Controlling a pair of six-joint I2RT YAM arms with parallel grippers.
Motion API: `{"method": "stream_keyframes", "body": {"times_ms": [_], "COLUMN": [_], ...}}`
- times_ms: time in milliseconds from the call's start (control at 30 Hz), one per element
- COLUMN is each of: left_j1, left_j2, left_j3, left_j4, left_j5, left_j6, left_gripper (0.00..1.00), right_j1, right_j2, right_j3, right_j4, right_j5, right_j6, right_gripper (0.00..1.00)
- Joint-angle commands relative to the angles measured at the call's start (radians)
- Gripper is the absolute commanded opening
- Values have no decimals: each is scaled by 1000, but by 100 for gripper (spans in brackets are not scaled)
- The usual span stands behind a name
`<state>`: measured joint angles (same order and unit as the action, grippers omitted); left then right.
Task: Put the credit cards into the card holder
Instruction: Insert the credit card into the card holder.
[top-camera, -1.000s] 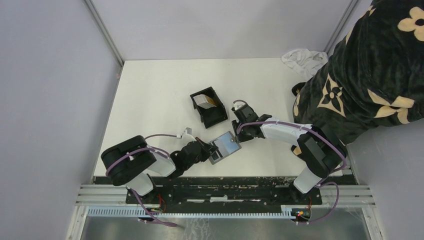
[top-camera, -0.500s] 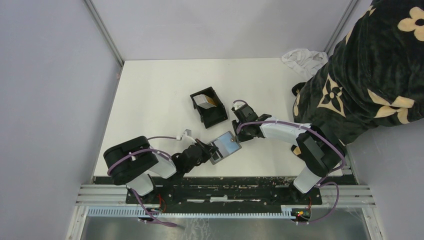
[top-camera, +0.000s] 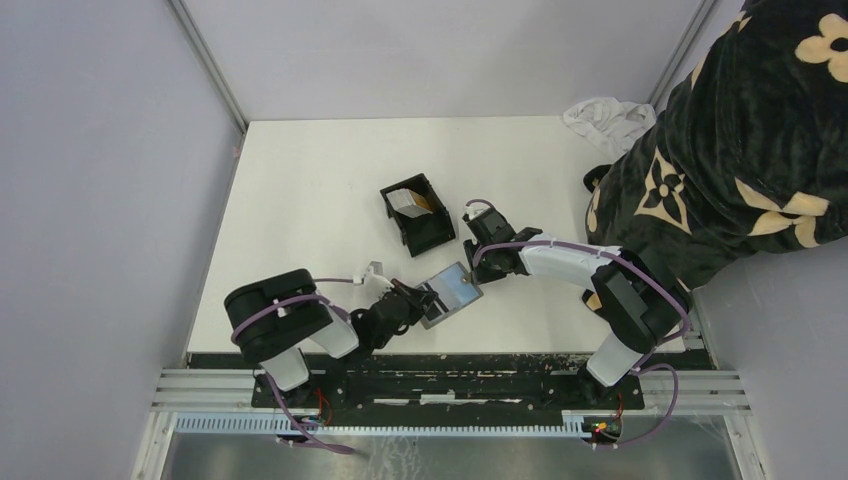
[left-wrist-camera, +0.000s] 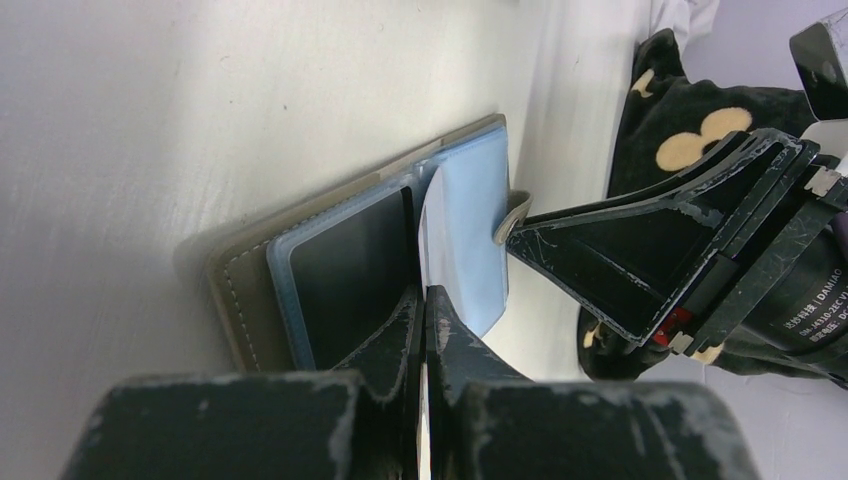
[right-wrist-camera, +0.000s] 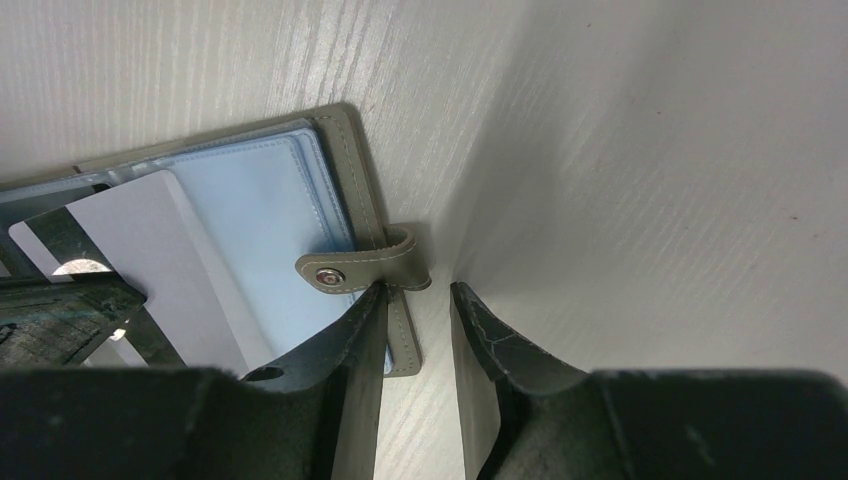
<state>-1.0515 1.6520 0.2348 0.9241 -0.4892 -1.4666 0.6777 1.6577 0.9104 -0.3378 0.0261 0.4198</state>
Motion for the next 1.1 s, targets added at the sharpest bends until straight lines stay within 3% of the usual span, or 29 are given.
{"method": "stream_keyframes", "body": {"times_ms": [0, 533, 700, 1067], "left_j1": [-7, -18, -28, -74], "left_j2": [79, 165, 175, 38], "left_j3": [1, 58, 99, 144], "left_j4": [5, 61, -26, -307], "left_j5": [-22, 61, 96, 10], "left_j6": [5, 80, 92, 206], "left_gripper": [3, 4, 18, 46], "right_j1": [0, -1, -1, -1], "right_j2": [28, 39, 28, -2], "right_j3": [17, 25, 23, 7], "right_j4": [2, 2, -7, 15], "right_j5": [-9, -26, -13, 1], "right_j6": [4, 10, -3, 11], "right_gripper": [35, 35, 35, 37]}}
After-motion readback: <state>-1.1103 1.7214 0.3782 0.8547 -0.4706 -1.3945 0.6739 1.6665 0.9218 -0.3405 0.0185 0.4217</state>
